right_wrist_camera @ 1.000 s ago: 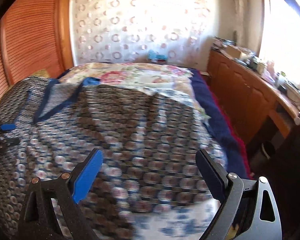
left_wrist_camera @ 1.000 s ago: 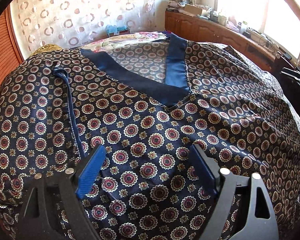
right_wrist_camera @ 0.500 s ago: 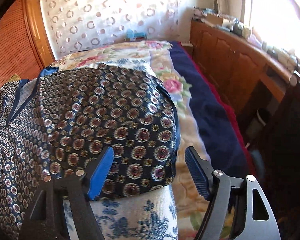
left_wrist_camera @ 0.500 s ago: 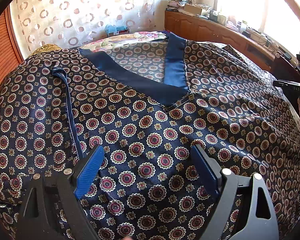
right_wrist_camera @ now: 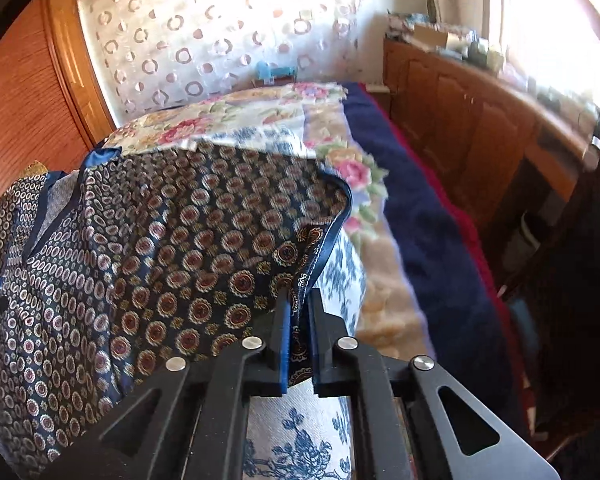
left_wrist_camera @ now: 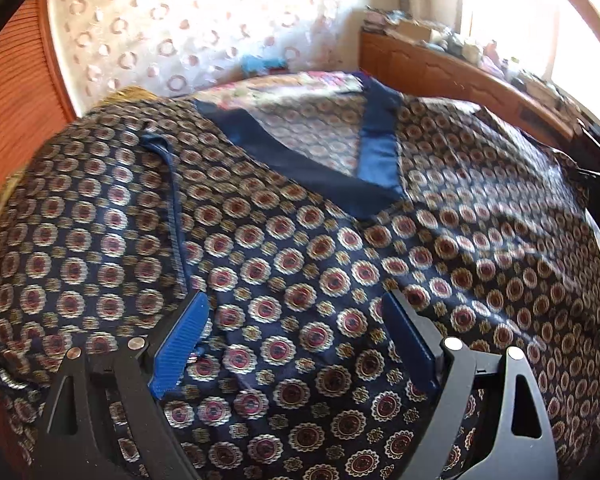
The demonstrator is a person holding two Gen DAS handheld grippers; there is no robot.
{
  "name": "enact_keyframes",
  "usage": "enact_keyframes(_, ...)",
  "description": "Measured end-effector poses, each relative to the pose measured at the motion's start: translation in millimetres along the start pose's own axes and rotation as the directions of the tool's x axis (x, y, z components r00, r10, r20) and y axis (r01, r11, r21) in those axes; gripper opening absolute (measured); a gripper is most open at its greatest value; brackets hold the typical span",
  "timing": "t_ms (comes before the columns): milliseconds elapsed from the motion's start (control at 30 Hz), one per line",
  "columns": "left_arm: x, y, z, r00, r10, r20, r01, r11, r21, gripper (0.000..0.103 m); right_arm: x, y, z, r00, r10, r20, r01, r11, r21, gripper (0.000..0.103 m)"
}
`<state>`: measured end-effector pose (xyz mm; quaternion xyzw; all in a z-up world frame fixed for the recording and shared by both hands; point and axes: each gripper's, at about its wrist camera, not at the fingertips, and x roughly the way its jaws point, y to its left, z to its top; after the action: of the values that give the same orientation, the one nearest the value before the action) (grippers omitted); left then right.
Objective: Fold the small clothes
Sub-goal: 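Grasp the shirt side edge with the right gripper, then fold the gripped shirt side inward over the body with the right gripper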
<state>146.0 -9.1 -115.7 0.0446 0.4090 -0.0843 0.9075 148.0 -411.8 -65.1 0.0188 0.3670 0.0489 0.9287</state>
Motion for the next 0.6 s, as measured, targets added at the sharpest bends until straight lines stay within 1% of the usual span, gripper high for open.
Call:
enact_keyframes(67, -10.2, 3.3, 0.9, 0.998, -0.031, 0.047, 0.032, 0.999, -0.026, 0.089, -10.7, 13.5, 6.4, 0.999, -0.011, 0.049, 0.013, 0.999, -0.045, 0.005)
enact_keyframes(133, -22.9, 4.6, 2.5, 0.994, -0.056, 0.098, 0.06, 0.997, -0.041, 0.089, -20.7, 28.4, 12.2, 0.996, -0.005, 0.09, 0.012, 0.997, -0.08, 0.005)
enact_keyframes(200, -37.7, 3.1, 3.7, 0.986, -0.07, 0.151, 0.077, 0.996, -0.042, 0.089, -32.3, 49.8, 20.1, 0.991, 0.021, 0.135, -0.003, 0.992, -0.127, 0.005)
enact_keyframes(267, -49.2, 0.1, 4.0, 0.979, -0.072, 0.188, 0.08, 0.996, -0.037, 0.089, -39.7, 68.8, 23.7, 0.986, 0.052, 0.161, -0.024, 0.986, -0.168, 0.005)
enact_keyframes(300, -55.1, -2.0, 4.4, 0.976, -0.069, 0.207, 0.078, 0.996, -0.035, 0.089, -44.6, 86.0, 26.4, 0.981, 0.08, 0.175, -0.043, 0.978, -0.202, 0.005)
enact_keyframes(367, -64.8, -5.5, 3.4, 0.97, -0.068, 0.232, 0.077, 0.997, -0.032, 0.089, -48.9, 108.2, 28.0, 0.976, 0.117, 0.186, -0.069, 0.967, -0.247, 0.005)
enact_keyframes(467, -72.9, -11.1, 3.4, 0.965, -0.076, 0.253, 0.086, 0.996, -0.03, 0.089, -50.2, 145.5, 24.7, 0.967, 0.184, 0.177, -0.121, 0.941, -0.317, 0.005)
enact_keyframes(500, -73.8, -13.1, 3.1, 0.964, -0.078, 0.255, 0.088, 0.996, -0.027, 0.089, -49.2, 156.3, 22.6, 0.966, 0.196, 0.168, -0.132, 0.934, -0.333, 0.009)
enact_keyframes(533, -75.2, -14.5, 2.0, 0.964, -0.081, 0.255, 0.089, 0.996, -0.022, 0.089, -48.0, 166.0, 20.3, 0.965, 0.21, 0.159, -0.144, 0.926, -0.348, 0.021)
enact_keyframes(567, -76.2, -15.4, 0.8, 0.963, -0.084, 0.254, 0.092, 0.996, -0.017, 0.089, -47.3, 170.7, 19.0, 0.963, 0.221, 0.155, -0.154, 0.921, -0.358, 0.031)
enact_keyframes(600, -77.2, -17.7, 0.4, 0.963, -0.087, 0.253, 0.093, 0.996, -0.013, 0.089, -46.7, 175.0, 17.9, 0.959, 0.24, 0.151, -0.17, 0.914, -0.369, 0.053)
